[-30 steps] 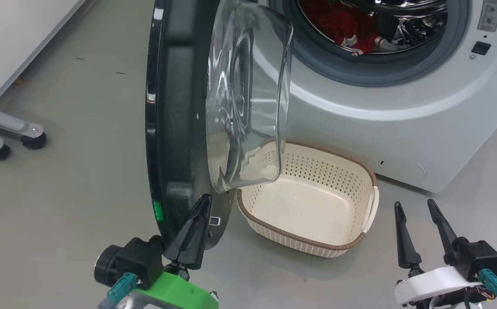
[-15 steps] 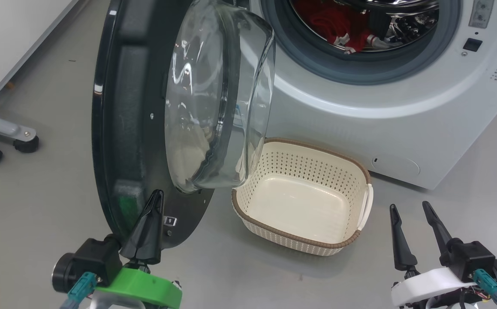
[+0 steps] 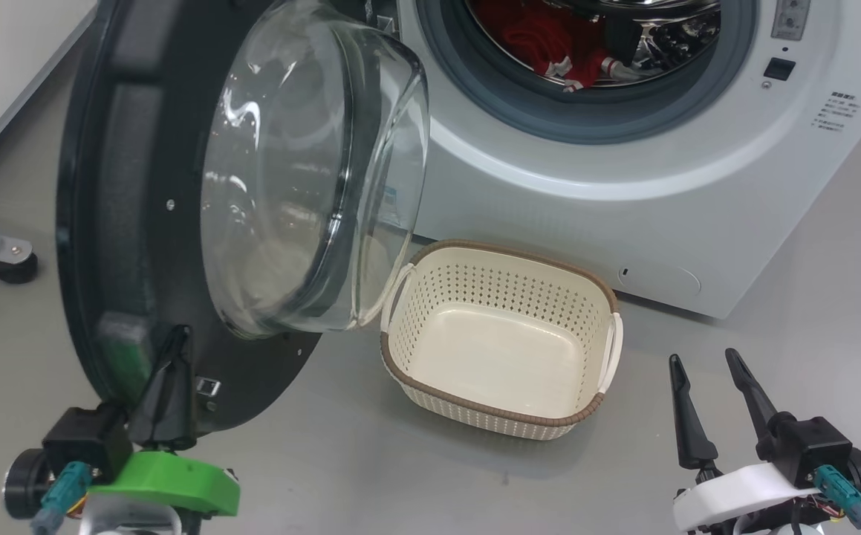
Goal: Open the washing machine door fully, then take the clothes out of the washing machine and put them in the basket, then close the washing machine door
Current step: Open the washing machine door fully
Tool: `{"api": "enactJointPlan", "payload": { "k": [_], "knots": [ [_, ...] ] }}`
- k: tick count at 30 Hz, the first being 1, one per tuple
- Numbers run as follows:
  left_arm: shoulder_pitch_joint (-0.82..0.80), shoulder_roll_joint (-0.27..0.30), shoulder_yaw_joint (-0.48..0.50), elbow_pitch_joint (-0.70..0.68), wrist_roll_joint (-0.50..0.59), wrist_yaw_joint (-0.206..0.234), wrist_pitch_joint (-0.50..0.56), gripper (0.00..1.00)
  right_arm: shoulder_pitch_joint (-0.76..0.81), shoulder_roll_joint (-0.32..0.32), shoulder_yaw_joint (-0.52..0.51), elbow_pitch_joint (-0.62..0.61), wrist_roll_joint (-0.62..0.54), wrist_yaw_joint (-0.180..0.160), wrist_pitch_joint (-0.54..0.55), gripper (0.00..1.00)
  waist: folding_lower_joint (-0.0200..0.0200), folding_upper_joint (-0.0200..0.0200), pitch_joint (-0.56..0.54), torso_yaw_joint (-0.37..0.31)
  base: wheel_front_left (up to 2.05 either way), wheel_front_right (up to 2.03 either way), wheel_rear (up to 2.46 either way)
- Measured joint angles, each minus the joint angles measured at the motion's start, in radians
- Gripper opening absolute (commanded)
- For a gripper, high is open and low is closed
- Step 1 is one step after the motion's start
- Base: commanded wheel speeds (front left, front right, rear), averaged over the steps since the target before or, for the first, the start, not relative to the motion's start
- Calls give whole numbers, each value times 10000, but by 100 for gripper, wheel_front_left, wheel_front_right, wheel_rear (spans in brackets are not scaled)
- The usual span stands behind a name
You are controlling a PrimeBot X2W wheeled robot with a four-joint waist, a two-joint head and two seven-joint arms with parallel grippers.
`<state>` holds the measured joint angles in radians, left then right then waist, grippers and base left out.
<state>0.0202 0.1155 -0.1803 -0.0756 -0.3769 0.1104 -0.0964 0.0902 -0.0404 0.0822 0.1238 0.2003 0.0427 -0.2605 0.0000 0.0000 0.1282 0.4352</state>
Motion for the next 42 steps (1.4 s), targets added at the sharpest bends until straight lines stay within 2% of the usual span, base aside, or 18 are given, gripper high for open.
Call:
{"api": "enactJointPlan", "payload": {
  "k": [8, 21, 31, 42],
  "knots": [
    [-77, 104, 1237, 548, -31, 2, -6, 0, -4, 0, 52, 15, 17, -8, 0, 100, 0, 0, -45, -384, 0, 0, 0],
    [-805, 234, 2708, 1758, -280, 6, -15, 0, -91, -2, 88, -2, 17, -13, 0, 100, 0, 0, 117, -949, 0, 0, 0],
    [-1158, 221, 2485, 1927, -247, 82, -234, 0, -103, -2, -29, -31, 17, -25, 0, 100, 0, 0, 237, -1109, 0, 0, 0],
    [-1113, -276, 1873, 1496, -36, 86, -738, 0, -120, -2, -75, -38, 17, -31, 0, 100, 0, 0, 273, -1185, 0, 0, 0]
  ]
}}
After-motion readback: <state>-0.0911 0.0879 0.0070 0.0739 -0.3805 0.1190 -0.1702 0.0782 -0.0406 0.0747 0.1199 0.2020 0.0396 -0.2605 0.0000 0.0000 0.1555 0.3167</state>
